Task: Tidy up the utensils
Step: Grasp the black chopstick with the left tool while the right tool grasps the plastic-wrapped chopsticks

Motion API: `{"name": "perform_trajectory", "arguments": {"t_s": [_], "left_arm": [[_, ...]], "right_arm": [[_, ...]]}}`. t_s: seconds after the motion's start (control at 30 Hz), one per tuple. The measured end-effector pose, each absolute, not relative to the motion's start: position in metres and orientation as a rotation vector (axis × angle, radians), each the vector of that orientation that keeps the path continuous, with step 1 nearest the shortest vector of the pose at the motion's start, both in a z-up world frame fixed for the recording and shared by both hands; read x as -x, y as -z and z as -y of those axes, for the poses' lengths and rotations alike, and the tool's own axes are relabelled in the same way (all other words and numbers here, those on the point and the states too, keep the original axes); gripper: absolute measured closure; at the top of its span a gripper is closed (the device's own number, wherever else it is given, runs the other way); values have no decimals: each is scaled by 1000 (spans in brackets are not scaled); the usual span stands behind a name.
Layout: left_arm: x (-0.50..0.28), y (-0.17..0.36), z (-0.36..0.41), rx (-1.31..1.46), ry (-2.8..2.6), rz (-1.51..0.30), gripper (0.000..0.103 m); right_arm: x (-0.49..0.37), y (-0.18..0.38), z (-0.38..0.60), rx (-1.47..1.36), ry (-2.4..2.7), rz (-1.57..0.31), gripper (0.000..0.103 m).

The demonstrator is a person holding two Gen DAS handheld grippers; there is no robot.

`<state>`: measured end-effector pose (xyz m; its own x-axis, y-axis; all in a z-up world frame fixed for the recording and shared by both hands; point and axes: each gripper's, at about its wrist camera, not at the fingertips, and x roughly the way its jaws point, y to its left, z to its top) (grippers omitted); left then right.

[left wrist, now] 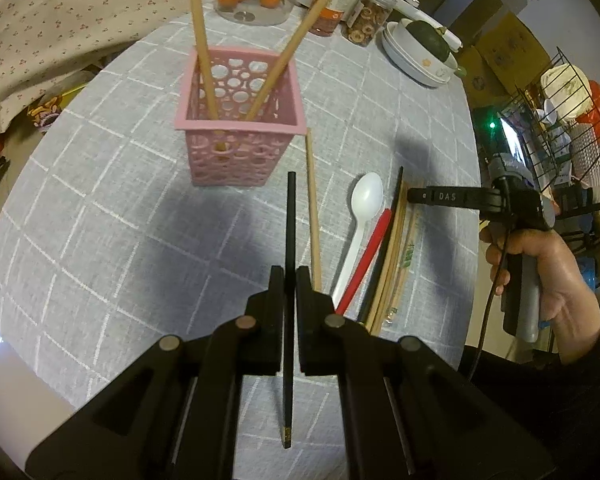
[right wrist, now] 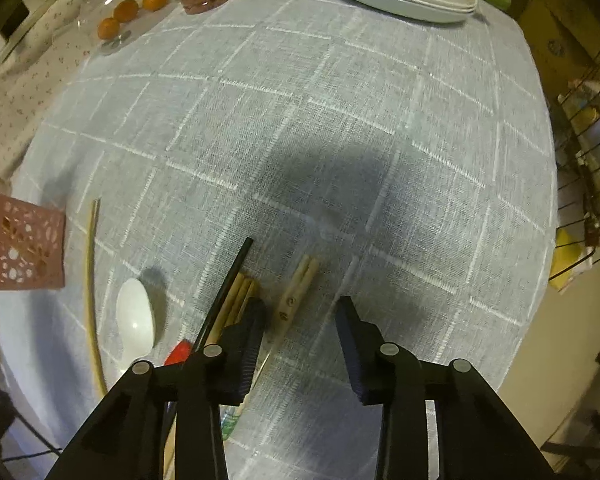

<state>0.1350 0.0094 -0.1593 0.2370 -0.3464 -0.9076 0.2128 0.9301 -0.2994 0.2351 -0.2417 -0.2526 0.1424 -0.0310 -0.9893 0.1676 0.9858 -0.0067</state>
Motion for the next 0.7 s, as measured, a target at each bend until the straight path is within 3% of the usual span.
{"name": "perform_trajectory", "arguments": {"t_s": [0.2,0.4,0.7], "left_arm": [[-129,152,-11,111,378,-1249,97],[-119,137,-8,72,384,-1186,97],[-106,92,-15,71,397,-1012,97]], "right_arm": [[-237,252,241,-101,131,-1410,92],[-226,225,253,-161,58,-1331,93],[-175,137,254,-141,-77,-1072,97]]}}
